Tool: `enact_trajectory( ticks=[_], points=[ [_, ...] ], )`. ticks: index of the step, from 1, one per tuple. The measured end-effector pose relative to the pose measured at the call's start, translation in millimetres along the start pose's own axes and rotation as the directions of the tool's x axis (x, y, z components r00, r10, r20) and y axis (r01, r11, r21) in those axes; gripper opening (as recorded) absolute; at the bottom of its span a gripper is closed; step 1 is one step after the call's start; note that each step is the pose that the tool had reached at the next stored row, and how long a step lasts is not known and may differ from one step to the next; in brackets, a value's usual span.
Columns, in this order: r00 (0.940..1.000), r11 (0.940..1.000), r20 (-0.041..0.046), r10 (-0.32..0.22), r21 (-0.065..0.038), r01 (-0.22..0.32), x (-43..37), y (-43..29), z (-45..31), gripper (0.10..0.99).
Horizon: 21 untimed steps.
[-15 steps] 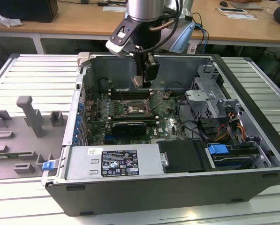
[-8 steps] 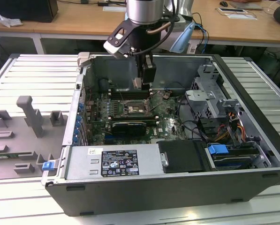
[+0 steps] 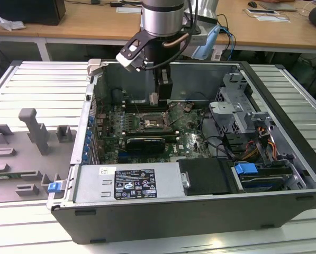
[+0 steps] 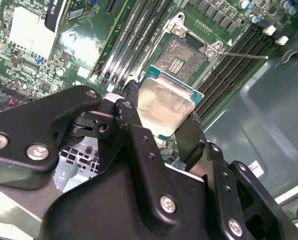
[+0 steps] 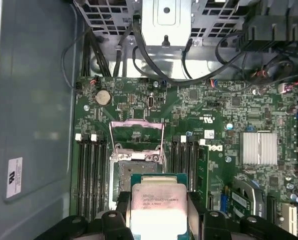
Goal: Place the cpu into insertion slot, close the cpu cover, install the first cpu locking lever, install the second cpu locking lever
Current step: 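Place the cpu into insertion slot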
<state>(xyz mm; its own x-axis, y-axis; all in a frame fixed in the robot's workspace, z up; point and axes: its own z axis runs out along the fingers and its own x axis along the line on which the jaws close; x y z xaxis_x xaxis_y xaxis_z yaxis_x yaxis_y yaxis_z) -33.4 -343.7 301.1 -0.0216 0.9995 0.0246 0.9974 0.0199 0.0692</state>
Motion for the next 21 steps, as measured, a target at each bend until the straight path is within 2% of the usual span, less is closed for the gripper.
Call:
enact_trajectory(
  ticks=[5, 10, 21],
  points=[
    [1.0, 1.0, 0.0002, 0.0, 0.0, 0.0, 0.2, -1.5, 11.2, 0.537],
    [0.9995, 0.9995, 0.0024, 0.03, -0.001, -0.03, 0.2, -4.0, 15.0, 0.537],
    [0.9995, 0.9995, 0.0024, 0.032, 0.001, -0.032, -0.1, -5.1, 25.9, 0.537]
  ],
)
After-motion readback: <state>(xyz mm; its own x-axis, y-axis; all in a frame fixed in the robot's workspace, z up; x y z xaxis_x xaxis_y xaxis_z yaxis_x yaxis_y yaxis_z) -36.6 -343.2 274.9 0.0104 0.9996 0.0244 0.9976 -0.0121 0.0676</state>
